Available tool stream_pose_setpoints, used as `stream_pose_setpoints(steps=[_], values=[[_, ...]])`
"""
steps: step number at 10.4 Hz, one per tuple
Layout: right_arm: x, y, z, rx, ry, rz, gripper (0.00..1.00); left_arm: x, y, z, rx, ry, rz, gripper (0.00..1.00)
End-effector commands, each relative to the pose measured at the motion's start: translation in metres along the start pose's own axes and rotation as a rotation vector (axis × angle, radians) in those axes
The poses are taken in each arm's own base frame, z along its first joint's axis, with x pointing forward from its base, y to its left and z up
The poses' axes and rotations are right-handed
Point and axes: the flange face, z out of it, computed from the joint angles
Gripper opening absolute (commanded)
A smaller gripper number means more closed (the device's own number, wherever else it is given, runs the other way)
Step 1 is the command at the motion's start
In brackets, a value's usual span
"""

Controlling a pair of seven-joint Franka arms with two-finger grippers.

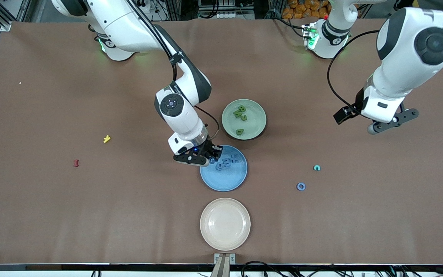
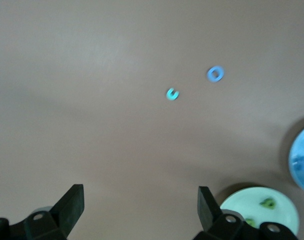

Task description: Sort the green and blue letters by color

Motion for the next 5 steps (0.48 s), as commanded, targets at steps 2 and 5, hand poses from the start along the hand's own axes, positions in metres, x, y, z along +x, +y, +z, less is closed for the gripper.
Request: stream_pose_setpoints(steps=[2,5], values=[[-0.007,-0.018,-0.001,0.007,0.015,-0.013,1.0,0.033,-0.021,-0.065,-0.065,0.167,0.04,1.0],[0.0,-0.008,0.0,-0.013,0.006,0.001,1.0,0.029,-0.029,-0.097,-0.045,0.152,0.182,1.0]])
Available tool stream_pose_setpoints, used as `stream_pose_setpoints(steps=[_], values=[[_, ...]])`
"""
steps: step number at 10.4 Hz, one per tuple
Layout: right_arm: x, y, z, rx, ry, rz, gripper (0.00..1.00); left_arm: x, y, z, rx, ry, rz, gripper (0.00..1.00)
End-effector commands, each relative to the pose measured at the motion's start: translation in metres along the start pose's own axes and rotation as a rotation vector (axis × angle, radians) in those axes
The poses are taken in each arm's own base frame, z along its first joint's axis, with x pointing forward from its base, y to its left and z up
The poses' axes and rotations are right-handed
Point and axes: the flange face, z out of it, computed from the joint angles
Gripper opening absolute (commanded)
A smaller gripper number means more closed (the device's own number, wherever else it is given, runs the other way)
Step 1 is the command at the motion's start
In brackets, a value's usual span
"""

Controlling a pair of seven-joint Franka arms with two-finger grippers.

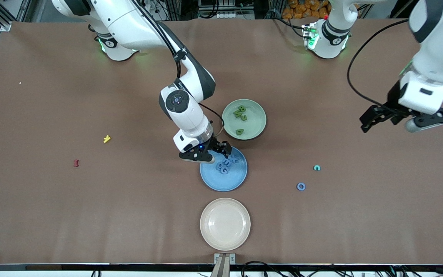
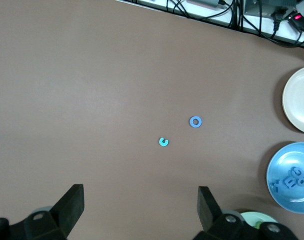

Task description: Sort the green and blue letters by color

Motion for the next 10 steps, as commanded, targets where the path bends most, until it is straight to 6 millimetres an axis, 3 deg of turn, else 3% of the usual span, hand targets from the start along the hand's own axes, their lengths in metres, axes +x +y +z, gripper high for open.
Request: stream_pose_setpoints(steps=[1,3,6,10], values=[[0.016,0.014,0.003,-0.063,-0.007,-0.009,1.0,-0.013,-0.002,-0.03,0.041,-0.062,0.174,1.0],[0.041,0.048,0.002,-0.173,-0.031,-0.071,1.0,-0.025,-0.004,-0.054,0.035,-0.089,0.342,1.0],[0.092,0.113,-0.009,-0.252,-0.088,-0.181,1.0,-0.022,-0.009,-0.085,-0.011,-0.121,0.333,1.0],[0.165,0.217,-0.033,-0.328,-0.075,-0.211,1.0,-0.014,-0.018,-0.079,0.004,-0.135,0.306,1.0]])
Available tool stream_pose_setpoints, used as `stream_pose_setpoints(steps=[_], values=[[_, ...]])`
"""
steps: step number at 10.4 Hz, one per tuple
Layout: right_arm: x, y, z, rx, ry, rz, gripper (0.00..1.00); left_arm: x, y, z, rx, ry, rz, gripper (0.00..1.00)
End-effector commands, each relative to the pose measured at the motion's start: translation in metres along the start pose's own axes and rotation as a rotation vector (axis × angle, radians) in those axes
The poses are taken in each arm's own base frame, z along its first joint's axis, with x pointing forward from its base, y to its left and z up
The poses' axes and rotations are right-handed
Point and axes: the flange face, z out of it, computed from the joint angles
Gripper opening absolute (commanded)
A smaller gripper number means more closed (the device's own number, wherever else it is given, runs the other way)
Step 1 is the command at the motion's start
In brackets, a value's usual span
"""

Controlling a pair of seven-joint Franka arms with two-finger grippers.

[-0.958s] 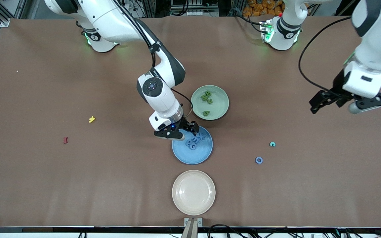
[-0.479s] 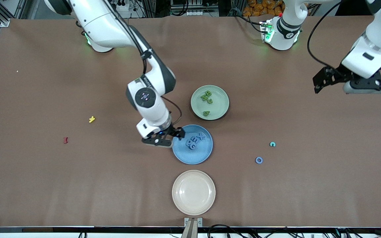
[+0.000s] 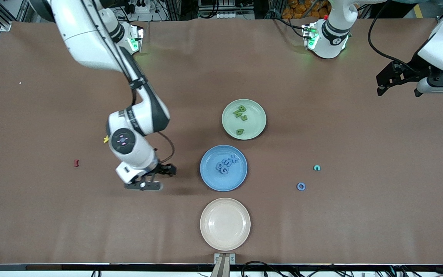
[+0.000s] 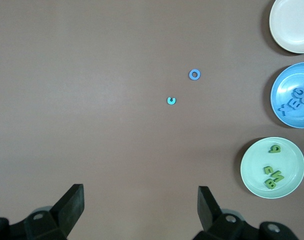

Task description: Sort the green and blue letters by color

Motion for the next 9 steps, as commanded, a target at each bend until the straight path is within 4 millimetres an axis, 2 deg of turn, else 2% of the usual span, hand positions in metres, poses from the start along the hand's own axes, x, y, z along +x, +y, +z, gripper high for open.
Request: stream_pose_setpoints(steps=[1,4,6,9], values=[[0.035,0.09,-0.004,-0.058,0.007,-0.006,1.0,0.006,-0.005,0.001,-0.018,-0.017,0.007,1.0],[0.058,0.16,-0.026,-0.051,0.034,-0.042,1.0,0.007,-0.008,0.002,-0.023,-0.019,0.013,1.0],[0.063,0.2,-0.054,-0.058,0.02,-0.027,1.0,0.007,-0.01,-0.003,-0.019,-0.01,0.013,1.0],[0.051,0.234,-0.129,-0.063,-0.081,-0.038,1.0,0.006,-0.002,-0.004,-0.029,-0.009,0.019,1.0]])
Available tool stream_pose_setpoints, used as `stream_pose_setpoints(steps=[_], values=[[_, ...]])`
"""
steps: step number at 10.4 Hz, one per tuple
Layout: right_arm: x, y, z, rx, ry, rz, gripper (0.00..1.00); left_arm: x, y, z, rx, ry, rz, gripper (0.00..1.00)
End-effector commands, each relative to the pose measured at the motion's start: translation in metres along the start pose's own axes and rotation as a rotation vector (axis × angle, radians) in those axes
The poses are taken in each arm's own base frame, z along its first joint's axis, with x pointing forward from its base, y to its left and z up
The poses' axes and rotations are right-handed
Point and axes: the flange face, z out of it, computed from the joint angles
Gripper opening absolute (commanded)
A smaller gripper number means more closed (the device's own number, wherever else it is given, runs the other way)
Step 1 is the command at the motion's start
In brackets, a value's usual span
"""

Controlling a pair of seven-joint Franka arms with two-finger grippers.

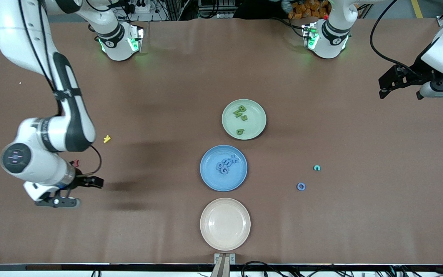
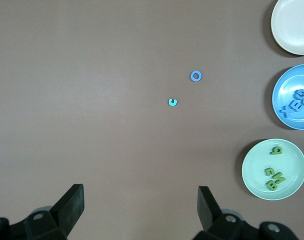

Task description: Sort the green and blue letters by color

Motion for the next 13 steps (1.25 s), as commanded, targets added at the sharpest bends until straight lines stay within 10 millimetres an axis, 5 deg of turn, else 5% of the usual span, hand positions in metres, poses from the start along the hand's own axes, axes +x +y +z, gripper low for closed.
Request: stream_pose_setpoints(steps=[1,4,9,11,13], values=[[-0.022,0.028,-0.084,0.0,-0.062,-0.013,1.0,0.001,0.006,-0.005,-0.039,-0.01,0.02,1.0],[-0.053,0.044,-0.167,0.011,-0.088,0.007,1.0,0.001,0.01,-0.004,-0.038,-0.012,0.025,1.0],[-0.098,0.043,-0.259,0.022,-0.066,0.009,1.0,-0.001,0.021,-0.005,-0.028,-0.009,0.048,1.0],[-0.119,0.043,-0.289,0.03,-0.064,0.006,1.0,-0.001,0.022,-0.005,-0.028,-0.01,0.051,1.0],[-0.126,0.05,-0.298,0.029,-0.062,0.014,1.0,-0.001,0.021,-0.004,-0.026,-0.01,0.052,1.0]])
